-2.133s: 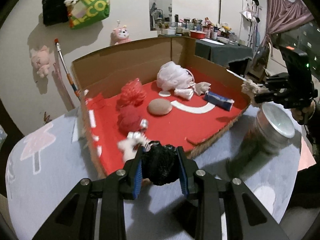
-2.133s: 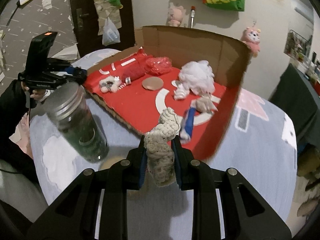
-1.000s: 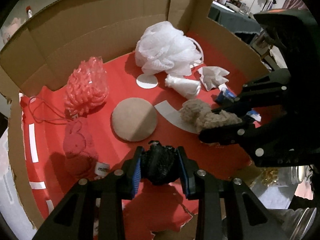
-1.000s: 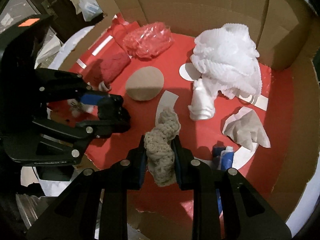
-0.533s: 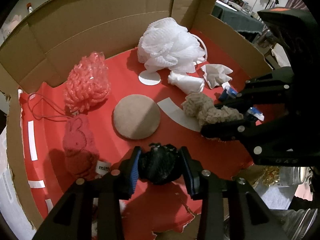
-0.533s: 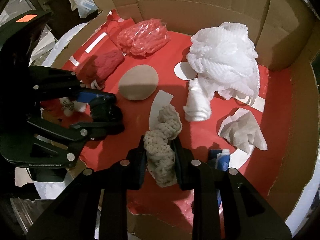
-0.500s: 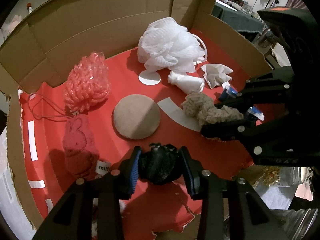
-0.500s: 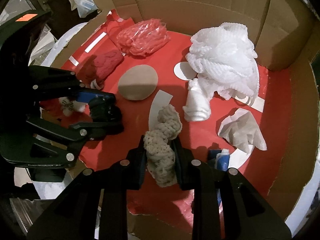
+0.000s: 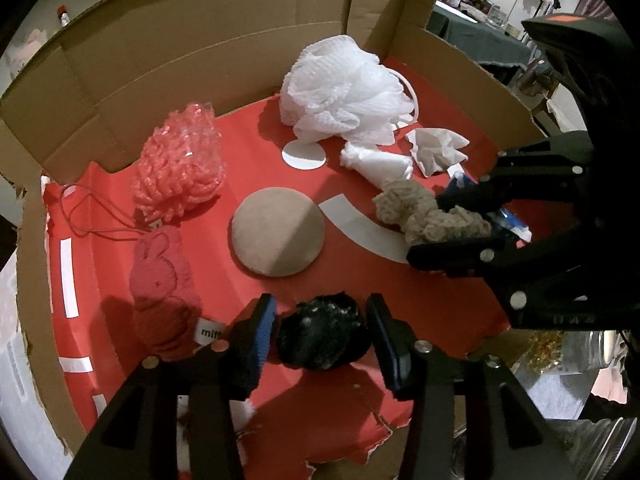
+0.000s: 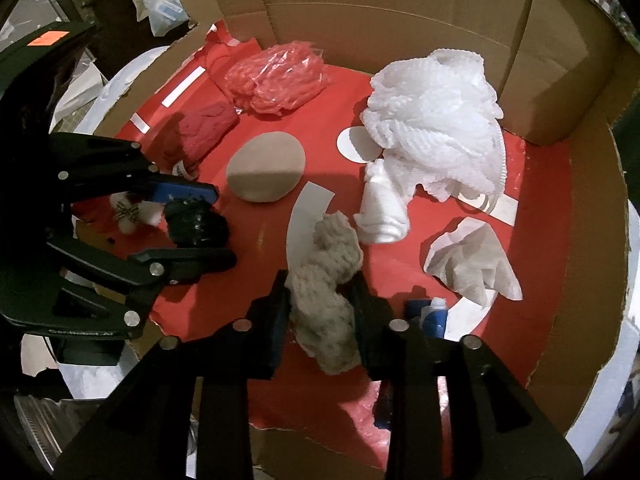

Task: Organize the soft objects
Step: 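Open both tools to release the pom-pom and rope toy in the box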

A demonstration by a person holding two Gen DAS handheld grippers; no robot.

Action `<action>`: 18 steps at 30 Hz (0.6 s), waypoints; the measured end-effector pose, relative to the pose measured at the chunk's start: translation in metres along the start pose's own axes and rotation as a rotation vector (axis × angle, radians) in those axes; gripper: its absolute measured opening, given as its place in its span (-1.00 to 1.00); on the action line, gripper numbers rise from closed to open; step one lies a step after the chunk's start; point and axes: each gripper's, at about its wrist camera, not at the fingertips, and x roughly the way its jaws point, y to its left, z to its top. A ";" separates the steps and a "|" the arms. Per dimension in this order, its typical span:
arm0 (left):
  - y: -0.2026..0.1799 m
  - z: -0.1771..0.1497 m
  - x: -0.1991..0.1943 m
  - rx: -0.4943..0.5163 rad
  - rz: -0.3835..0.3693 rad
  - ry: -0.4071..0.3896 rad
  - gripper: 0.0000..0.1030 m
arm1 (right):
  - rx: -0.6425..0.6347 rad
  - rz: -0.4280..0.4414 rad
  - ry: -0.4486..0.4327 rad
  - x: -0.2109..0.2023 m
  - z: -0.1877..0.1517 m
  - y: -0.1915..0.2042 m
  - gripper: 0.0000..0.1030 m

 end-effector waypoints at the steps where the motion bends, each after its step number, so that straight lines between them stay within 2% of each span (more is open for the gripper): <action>1: 0.000 0.000 -0.001 0.000 0.000 -0.002 -0.01 | -0.001 -0.005 -0.003 -0.001 0.000 0.000 -0.26; 2: 0.001 -0.001 -0.002 -0.001 0.002 -0.006 -0.01 | 0.001 -0.009 -0.008 -0.001 0.000 -0.001 0.09; 3: 0.001 -0.001 -0.004 -0.003 0.001 -0.012 -0.01 | 0.000 -0.009 -0.018 -0.002 0.000 -0.001 0.23; 5: 0.004 -0.001 -0.006 -0.010 0.001 -0.025 0.01 | -0.003 -0.017 -0.033 -0.005 0.000 -0.001 0.23; 13: 0.013 -0.011 -0.040 -0.085 0.016 -0.124 0.53 | 0.034 -0.070 -0.091 -0.034 -0.003 -0.001 0.25; 15: 0.015 -0.017 -0.053 -0.116 0.027 -0.161 0.68 | 0.054 -0.086 -0.123 -0.047 -0.007 0.001 0.39; 18: 0.011 -0.025 -0.067 -0.155 0.051 -0.207 0.95 | 0.092 -0.107 -0.178 -0.067 -0.014 0.005 0.50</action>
